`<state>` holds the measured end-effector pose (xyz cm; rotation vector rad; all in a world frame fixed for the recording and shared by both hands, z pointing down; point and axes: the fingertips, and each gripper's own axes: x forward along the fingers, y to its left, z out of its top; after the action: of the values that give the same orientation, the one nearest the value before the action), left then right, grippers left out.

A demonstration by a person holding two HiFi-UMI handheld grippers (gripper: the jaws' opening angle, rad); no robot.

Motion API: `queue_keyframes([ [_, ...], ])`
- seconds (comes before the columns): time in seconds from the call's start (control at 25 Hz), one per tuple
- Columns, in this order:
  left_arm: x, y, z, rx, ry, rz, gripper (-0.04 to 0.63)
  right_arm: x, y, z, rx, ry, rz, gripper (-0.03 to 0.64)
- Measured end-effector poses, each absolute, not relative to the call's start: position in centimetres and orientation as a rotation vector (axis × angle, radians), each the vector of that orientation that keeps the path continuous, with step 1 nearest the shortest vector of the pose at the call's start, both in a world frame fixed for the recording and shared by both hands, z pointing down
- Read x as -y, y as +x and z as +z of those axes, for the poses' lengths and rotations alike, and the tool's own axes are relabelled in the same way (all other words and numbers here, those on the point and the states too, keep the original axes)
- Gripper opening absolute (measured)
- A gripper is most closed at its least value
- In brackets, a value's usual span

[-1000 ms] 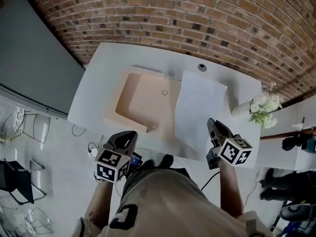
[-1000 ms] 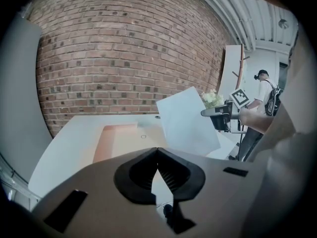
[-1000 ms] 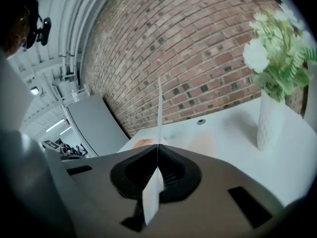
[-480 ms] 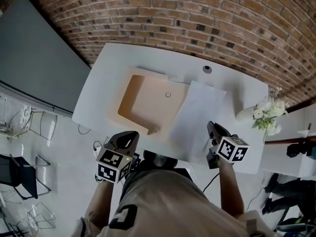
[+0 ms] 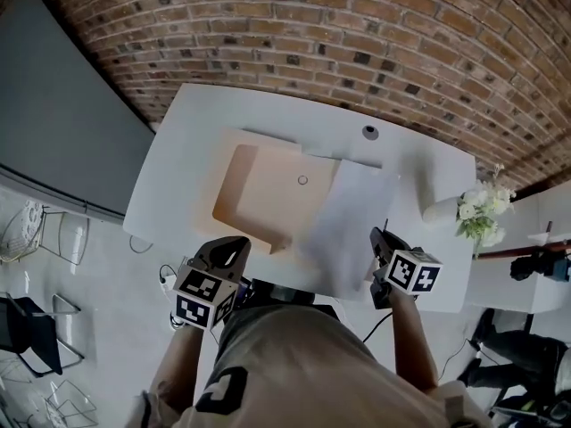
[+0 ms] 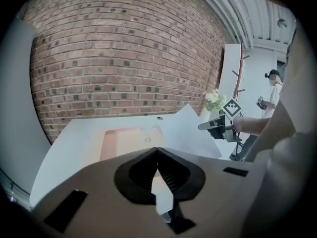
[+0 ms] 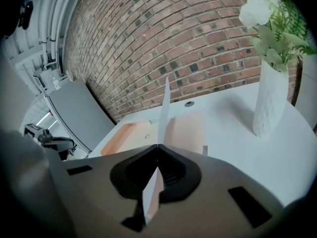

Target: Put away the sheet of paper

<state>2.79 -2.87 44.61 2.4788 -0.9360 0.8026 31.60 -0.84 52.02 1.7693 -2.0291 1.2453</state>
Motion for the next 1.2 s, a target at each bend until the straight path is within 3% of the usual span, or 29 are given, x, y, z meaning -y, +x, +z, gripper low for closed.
queue_keyframes([
  [1.2,5.3,-1.3,45.8,0.901,2.466,0.746,0.014,3.4,26.7,50.6,2.078,1.731,1.241,0.023],
])
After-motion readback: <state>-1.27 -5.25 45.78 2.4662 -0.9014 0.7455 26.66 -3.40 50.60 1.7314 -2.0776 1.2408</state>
